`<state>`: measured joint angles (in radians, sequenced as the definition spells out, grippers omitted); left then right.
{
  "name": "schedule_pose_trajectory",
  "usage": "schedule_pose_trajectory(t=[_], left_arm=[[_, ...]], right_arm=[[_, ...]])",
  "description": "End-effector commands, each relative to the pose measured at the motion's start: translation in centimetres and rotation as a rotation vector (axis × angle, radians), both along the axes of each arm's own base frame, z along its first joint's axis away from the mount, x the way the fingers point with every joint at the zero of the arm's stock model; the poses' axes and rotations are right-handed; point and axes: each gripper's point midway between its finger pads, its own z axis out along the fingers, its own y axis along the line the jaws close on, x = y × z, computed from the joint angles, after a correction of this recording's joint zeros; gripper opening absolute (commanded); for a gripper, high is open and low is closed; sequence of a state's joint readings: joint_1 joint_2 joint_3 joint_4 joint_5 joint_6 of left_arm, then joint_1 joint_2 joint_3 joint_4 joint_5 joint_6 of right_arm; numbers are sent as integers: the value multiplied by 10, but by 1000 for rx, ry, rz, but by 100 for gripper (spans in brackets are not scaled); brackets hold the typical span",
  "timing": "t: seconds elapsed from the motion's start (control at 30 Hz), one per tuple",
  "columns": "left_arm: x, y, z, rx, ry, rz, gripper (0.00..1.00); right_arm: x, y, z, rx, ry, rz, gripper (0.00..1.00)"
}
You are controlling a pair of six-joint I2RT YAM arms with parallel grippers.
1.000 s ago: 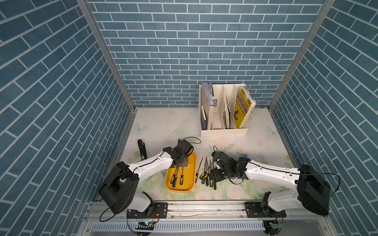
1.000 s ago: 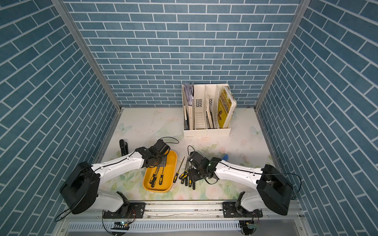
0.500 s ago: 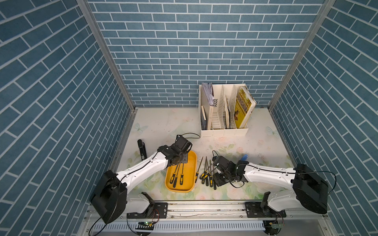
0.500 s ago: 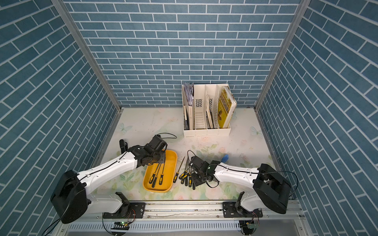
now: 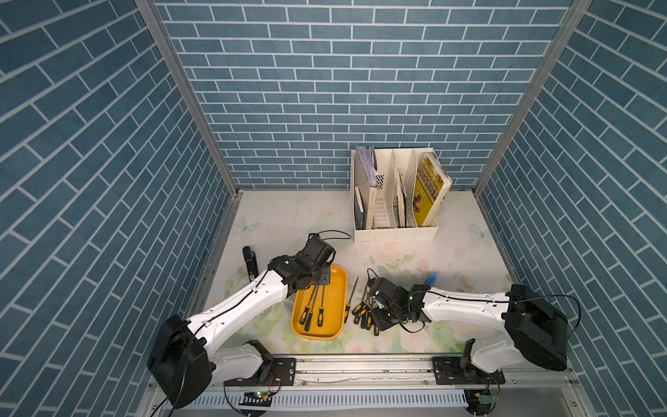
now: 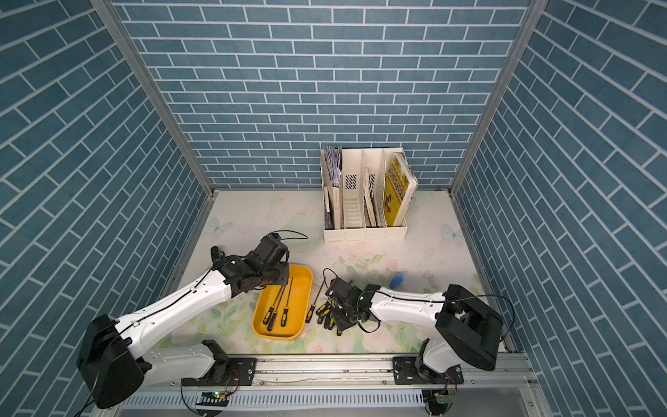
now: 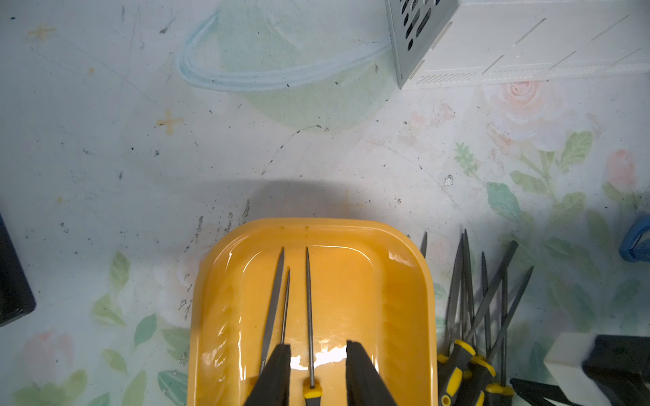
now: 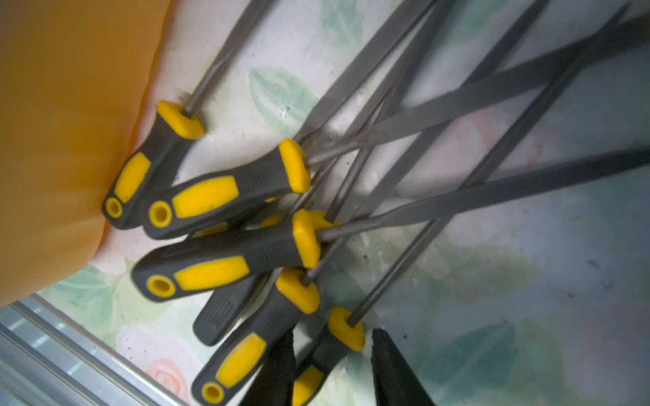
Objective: Put the file tool into the storage box
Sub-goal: Pick up the file tool from the center of the board.
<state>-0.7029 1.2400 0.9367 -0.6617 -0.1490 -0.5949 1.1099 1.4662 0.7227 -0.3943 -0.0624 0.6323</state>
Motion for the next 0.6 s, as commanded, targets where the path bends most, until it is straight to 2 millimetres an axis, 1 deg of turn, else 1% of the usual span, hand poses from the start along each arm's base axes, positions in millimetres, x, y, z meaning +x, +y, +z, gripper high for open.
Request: schedule_pose_trajectory(t=[0.0, 0.1, 0.2, 0.3, 0.37, 0.43, 0.5, 0.57], left_arm=[[-2, 4, 2, 12, 5, 7, 31], [-1, 3, 2, 10, 3, 6, 32], [-1, 3, 2, 12, 3, 3, 32], [-1, 2, 1, 12, 3, 4, 32], [-1, 2, 2, 10, 4, 4, 32], [-1, 2, 2, 10, 2, 2, 31], [-2, 3, 4, 6, -1, 3, 32], [-2, 4, 5, 10, -4, 3, 32]], right_arm=[[-8, -32, -17, -132, 20, -32, 38], [-9, -44, -16, -161, 9, -54, 37], [-7, -51, -11, -172, -8, -67, 37], [-7, -46, -8, -143, -7, -65, 37], [-9, -43, -9, -130, 5, -65, 37], [-12, -45, -13, -140, 18, -65, 36], [-14, -48, -16, -153, 23, -67, 34], [-16, -53, -19, -165, 25, -71, 28]])
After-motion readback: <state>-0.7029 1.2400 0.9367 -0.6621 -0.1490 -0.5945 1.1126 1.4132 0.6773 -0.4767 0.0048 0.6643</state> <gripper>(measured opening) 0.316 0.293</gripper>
